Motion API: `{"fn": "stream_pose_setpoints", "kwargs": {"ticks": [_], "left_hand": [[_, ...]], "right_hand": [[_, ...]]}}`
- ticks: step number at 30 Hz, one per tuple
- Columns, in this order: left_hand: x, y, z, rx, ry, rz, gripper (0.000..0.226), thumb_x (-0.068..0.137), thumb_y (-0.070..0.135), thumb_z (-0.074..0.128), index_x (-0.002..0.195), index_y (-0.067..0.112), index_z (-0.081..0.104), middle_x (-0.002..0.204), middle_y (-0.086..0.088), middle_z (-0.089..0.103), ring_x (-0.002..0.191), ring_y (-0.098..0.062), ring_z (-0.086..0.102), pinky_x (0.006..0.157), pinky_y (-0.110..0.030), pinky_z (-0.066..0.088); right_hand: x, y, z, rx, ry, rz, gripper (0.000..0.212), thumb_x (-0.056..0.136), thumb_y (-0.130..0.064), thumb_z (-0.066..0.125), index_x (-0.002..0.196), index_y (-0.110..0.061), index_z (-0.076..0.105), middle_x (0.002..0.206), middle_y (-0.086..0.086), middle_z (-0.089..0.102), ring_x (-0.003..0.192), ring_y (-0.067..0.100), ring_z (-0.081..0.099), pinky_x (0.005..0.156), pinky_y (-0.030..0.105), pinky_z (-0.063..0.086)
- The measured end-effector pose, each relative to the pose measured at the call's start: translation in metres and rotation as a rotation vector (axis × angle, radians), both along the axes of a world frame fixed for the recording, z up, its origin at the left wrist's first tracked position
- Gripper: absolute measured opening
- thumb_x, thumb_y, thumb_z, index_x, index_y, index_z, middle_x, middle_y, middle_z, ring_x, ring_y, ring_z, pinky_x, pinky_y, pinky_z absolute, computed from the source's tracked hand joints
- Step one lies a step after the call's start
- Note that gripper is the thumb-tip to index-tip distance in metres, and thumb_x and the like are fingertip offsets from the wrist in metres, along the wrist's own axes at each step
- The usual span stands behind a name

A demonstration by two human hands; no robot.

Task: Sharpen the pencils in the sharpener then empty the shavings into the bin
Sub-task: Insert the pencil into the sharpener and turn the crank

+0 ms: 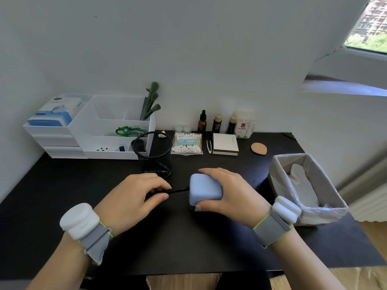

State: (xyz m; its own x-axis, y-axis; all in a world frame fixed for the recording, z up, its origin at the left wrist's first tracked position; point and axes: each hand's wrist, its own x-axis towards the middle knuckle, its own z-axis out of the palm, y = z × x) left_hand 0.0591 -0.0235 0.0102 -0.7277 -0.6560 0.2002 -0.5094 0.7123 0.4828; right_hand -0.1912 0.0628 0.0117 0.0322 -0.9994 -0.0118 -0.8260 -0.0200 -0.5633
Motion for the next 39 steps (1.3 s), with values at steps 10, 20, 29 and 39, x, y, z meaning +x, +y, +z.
{"fn": "stream_pose_setpoints", "kwargs": {"ticks": [10, 20, 29, 39], "left_hand": [[-0.004, -0.005, 0.0, -0.258, 0.008, -0.075, 0.03, 0.092, 0.038, 0.049, 0.106, 0.023, 0.072, 0.094, 0.013, 0.061, 0.086, -0.008, 0.06, 0.071, -0.031, 0.055], [-0.005, -0.004, -0.009, -0.315, 0.046, -0.155, 0.031, 0.095, 0.029, 0.05, 0.104, 0.011, 0.074, 0.09, 0.003, 0.067, 0.08, -0.016, 0.064, 0.074, -0.029, 0.052], [-0.006, -0.005, -0.015, -0.401, -0.035, -0.173, 0.025, 0.095, 0.022, 0.051, 0.104, 0.01, 0.071, 0.085, 0.001, 0.066, 0.073, -0.019, 0.062, 0.064, -0.033, 0.055], [-0.006, -0.003, -0.012, -0.381, -0.051, -0.135, 0.031, 0.096, 0.03, 0.047, 0.108, 0.013, 0.071, 0.092, 0.003, 0.068, 0.08, -0.017, 0.065, 0.069, -0.034, 0.057]], "right_hand": [[-0.003, -0.006, 0.005, -0.018, 0.015, 0.077, 0.078, 0.068, -0.059, 0.076, 0.136, -0.037, 0.045, 0.115, -0.02, 0.052, 0.108, 0.004, 0.05, 0.093, 0.032, 0.046], [-0.005, -0.011, 0.006, -0.042, 0.028, 0.133, 0.069, 0.068, -0.059, 0.076, 0.128, -0.035, 0.051, 0.109, -0.018, 0.054, 0.102, 0.004, 0.052, 0.088, 0.031, 0.047], [-0.004, -0.013, 0.007, -0.051, 0.046, 0.143, 0.068, 0.068, -0.059, 0.076, 0.127, -0.033, 0.053, 0.108, -0.017, 0.054, 0.099, 0.004, 0.052, 0.086, 0.03, 0.047], [-0.001, -0.008, 0.004, -0.06, 0.063, 0.117, 0.075, 0.069, -0.06, 0.072, 0.134, -0.034, 0.046, 0.116, -0.017, 0.052, 0.107, 0.006, 0.051, 0.093, 0.032, 0.046]]}}
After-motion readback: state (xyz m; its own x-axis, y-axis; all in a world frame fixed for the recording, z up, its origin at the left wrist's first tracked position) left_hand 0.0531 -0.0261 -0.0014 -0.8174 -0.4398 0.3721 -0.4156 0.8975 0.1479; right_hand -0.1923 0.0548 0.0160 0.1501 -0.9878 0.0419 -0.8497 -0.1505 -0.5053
